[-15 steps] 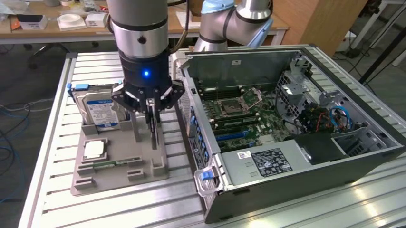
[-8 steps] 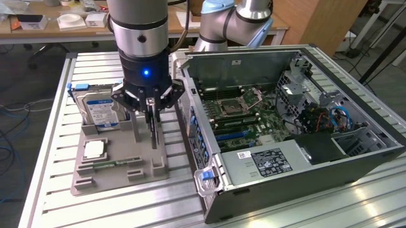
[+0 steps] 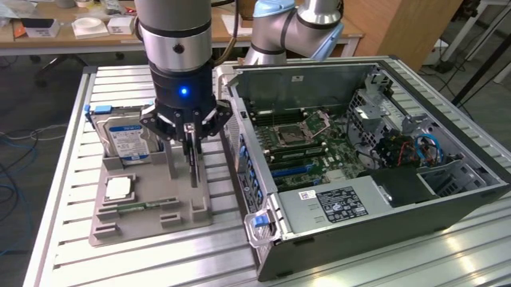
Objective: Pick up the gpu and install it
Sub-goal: 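Pick up the gpu and move the gpu toward the slot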
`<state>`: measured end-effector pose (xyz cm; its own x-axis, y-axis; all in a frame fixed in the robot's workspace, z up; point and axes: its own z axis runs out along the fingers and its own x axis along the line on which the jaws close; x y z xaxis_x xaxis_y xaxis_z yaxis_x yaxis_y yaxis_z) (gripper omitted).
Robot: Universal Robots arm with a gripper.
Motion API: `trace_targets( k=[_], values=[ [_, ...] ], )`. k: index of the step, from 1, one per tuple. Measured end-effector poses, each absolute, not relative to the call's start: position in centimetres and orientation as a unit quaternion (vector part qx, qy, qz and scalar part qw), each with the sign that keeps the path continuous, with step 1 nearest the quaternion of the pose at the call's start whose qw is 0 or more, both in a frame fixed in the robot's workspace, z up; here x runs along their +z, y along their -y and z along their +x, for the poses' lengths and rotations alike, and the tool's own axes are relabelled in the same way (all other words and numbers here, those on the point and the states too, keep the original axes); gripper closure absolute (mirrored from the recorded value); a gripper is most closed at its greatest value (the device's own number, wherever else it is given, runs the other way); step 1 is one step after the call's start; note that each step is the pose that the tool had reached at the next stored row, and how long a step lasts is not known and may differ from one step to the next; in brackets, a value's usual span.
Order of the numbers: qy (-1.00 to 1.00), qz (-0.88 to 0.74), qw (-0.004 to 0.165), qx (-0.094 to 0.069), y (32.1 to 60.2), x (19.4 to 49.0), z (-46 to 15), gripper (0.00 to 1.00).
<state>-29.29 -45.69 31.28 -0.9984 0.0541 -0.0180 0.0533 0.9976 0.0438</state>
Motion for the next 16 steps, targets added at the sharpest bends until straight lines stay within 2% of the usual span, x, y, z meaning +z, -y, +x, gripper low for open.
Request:
trace_targets(
  k=[16],
  values=[
    [-0.999, 0.027, 0.008, 0.022, 45.7, 35.1, -29.3, 0.74]
  ],
)
